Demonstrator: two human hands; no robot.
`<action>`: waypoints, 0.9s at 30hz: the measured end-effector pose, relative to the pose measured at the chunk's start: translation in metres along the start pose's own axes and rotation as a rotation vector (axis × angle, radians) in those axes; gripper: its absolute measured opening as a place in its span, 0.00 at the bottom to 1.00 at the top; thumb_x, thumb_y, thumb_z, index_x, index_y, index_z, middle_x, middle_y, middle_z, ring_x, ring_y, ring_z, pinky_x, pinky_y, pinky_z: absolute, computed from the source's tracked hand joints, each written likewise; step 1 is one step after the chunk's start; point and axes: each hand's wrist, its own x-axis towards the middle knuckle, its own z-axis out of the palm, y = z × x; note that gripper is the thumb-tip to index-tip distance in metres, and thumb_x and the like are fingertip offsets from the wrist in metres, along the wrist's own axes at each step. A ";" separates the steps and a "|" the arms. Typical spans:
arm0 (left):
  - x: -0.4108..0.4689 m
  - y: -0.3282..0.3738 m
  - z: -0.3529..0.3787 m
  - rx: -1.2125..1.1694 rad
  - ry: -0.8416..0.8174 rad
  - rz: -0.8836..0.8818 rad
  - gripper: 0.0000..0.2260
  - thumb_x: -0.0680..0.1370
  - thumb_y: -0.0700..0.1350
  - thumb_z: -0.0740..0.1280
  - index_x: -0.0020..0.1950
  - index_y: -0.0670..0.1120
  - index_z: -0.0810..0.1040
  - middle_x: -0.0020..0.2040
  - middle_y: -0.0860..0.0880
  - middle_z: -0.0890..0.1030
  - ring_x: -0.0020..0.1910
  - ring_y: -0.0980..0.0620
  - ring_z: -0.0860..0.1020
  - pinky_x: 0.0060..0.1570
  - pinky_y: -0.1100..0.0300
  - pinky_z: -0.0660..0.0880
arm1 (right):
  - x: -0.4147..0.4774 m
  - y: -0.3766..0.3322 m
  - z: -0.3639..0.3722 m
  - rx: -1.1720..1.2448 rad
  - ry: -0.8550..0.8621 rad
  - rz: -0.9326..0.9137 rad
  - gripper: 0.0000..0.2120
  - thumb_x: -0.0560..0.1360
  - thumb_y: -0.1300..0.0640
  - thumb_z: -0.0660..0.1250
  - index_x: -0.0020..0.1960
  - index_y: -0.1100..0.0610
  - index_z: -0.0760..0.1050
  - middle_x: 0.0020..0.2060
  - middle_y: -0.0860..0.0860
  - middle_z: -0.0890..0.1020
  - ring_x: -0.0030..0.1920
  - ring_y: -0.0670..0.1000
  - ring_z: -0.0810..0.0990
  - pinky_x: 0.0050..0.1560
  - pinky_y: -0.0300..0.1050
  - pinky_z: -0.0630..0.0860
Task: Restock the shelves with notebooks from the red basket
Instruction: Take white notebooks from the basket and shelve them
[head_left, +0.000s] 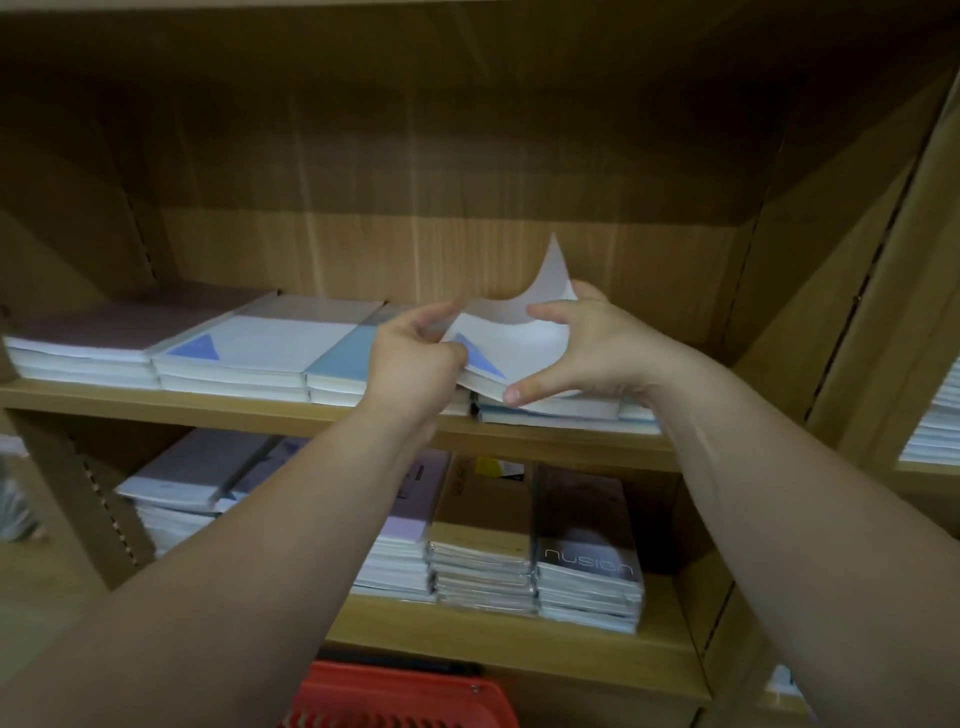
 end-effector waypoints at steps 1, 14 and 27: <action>0.000 0.003 -0.004 -0.021 0.029 0.001 0.24 0.72 0.28 0.66 0.60 0.52 0.81 0.57 0.45 0.83 0.50 0.46 0.85 0.51 0.45 0.83 | 0.002 -0.005 0.001 -0.064 -0.015 -0.009 0.59 0.56 0.38 0.84 0.80 0.45 0.60 0.80 0.46 0.49 0.79 0.54 0.57 0.68 0.44 0.63; 0.027 0.050 -0.152 0.140 0.331 0.080 0.19 0.77 0.27 0.62 0.52 0.48 0.83 0.52 0.50 0.83 0.51 0.52 0.82 0.39 0.59 0.82 | 0.051 -0.101 0.095 0.048 0.177 -0.316 0.32 0.68 0.40 0.78 0.69 0.46 0.78 0.79 0.57 0.62 0.79 0.54 0.60 0.75 0.48 0.60; 0.039 0.001 -0.260 1.020 0.246 0.184 0.17 0.83 0.50 0.65 0.71 0.53 0.77 0.72 0.50 0.76 0.71 0.47 0.72 0.64 0.58 0.67 | 0.123 -0.162 0.168 -0.208 -0.012 -0.327 0.34 0.77 0.32 0.63 0.79 0.47 0.65 0.78 0.51 0.67 0.76 0.56 0.66 0.71 0.50 0.66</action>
